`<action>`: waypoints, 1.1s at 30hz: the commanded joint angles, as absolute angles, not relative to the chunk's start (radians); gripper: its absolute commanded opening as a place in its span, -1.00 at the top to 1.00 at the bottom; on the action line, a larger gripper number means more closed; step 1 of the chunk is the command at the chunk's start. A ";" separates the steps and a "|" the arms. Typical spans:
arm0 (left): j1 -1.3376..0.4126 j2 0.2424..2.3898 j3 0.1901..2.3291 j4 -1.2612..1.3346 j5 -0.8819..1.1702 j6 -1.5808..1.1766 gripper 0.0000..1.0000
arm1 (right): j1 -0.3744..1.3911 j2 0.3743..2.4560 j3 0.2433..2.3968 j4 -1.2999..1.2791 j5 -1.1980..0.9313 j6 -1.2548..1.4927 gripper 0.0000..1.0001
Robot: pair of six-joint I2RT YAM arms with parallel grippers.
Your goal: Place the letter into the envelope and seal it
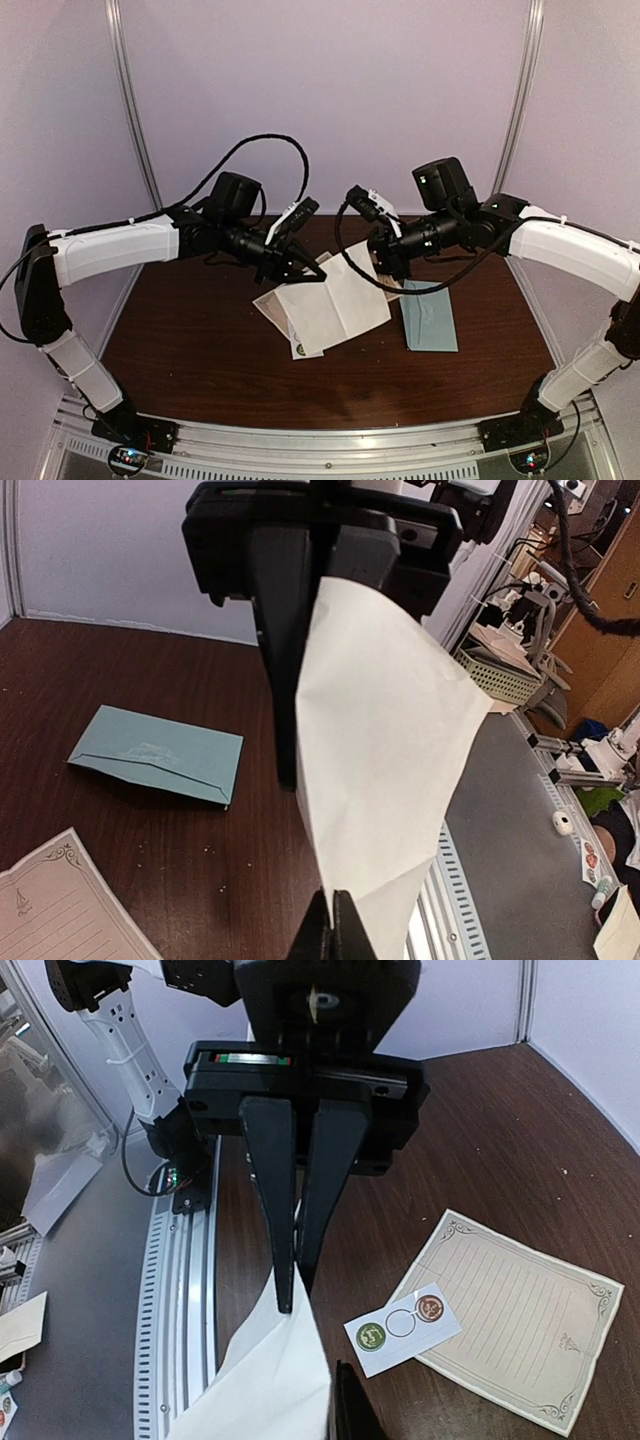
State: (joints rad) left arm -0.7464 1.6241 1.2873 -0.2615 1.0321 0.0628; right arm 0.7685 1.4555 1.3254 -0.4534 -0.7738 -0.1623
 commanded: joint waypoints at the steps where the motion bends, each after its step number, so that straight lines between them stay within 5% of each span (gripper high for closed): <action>1: -0.750 1.622 1.319 -0.258 1.009 0.081 1.00 | 0.773 1.431 1.351 -0.441 -0.698 -0.166 0.67; 6: -0.748 1.560 1.284 -0.194 0.891 0.059 1.00 | 0.724 1.342 1.293 -0.361 -0.589 -0.095 -0.34; 13: -0.712 1.426 1.172 -0.009 0.693 -0.061 1.00 | 0.584 1.148 1.083 -0.103 -0.595 0.081 -0.98; 33: -0.683 1.416 1.149 0.066 0.816 -0.094 1.00 | 0.655 1.236 1.035 0.034 -0.635 0.135 -1.00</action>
State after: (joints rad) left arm -0.6823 1.4158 1.1515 0.0078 0.7605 -0.0898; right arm 0.6506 1.2304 1.0283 -0.0250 -0.6426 0.1173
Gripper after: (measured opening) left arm 0.005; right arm 0.997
